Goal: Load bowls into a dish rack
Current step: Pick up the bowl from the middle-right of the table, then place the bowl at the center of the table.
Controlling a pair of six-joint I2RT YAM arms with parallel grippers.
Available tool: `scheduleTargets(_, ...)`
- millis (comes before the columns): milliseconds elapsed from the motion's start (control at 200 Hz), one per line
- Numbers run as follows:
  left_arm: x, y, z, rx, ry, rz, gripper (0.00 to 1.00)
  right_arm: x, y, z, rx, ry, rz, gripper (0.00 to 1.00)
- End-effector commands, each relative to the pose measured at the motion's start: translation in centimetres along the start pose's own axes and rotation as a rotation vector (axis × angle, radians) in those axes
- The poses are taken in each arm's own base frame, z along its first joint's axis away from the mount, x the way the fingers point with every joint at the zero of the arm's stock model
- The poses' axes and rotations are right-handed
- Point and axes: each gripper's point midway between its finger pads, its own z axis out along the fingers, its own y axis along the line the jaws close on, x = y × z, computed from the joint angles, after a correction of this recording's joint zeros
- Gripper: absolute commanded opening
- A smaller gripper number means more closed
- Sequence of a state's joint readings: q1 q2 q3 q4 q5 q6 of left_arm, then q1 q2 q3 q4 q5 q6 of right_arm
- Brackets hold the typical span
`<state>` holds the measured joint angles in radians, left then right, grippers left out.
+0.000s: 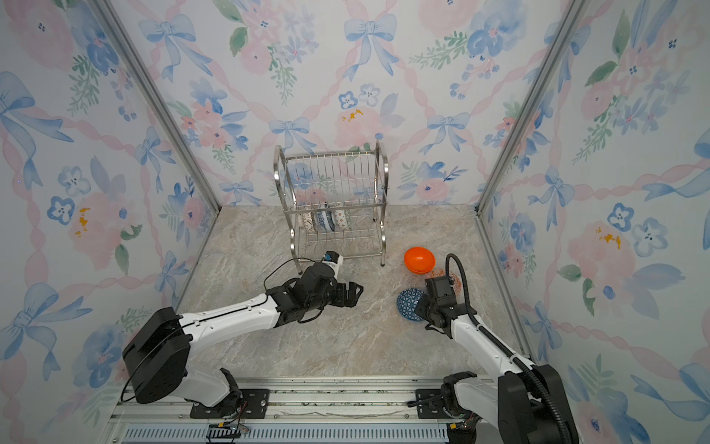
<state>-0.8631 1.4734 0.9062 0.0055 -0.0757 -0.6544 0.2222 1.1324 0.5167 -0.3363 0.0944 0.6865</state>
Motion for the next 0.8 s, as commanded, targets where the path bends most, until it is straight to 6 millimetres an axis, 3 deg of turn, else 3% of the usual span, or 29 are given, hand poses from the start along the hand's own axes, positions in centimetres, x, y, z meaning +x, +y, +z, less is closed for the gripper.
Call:
scheduleTargets(0,-0.5,0.2,-1.0,-0.008,-0.029,0.007,0.98,0.4,0.2,0.0,-0.015,0.015,-0.009,0.29)
scheduleTargets(150,-0.5,0.7,-1.3,-0.019,-0.031,0.002,0.97,0.2,1.5,-0.2,-0.039,0.011,-0.033,0.15)
scheduleTargets(275,-0.5,1.4,-1.8,-0.028,-0.035,-0.015,0.98,0.0,4.2,-0.8,-0.068,-0.005,-0.090,0.09)
scheduleTargets(470,-0.5,3.5,-2.9,-0.051,-0.046,-0.068,0.98,0.8,10.6,-1.6,-0.109,-0.022,-0.240,0.05)
scheduleTargets(725,-0.6,6.5,-4.8,-0.079,-0.058,-0.143,0.98,4.3,19.2,0.3,-0.198,0.045,-0.350,0.02)
scheduleTargets(740,0.5,7.2,-4.7,-0.094,-0.037,-0.145,0.97,4.6,19.7,0.5,-0.201,0.052,-0.360,0.02)
scheduleTargets(795,0.9,7.8,-5.0,-0.106,-0.032,-0.152,0.98,5.3,21.1,1.0,-0.213,0.063,-0.379,0.01)
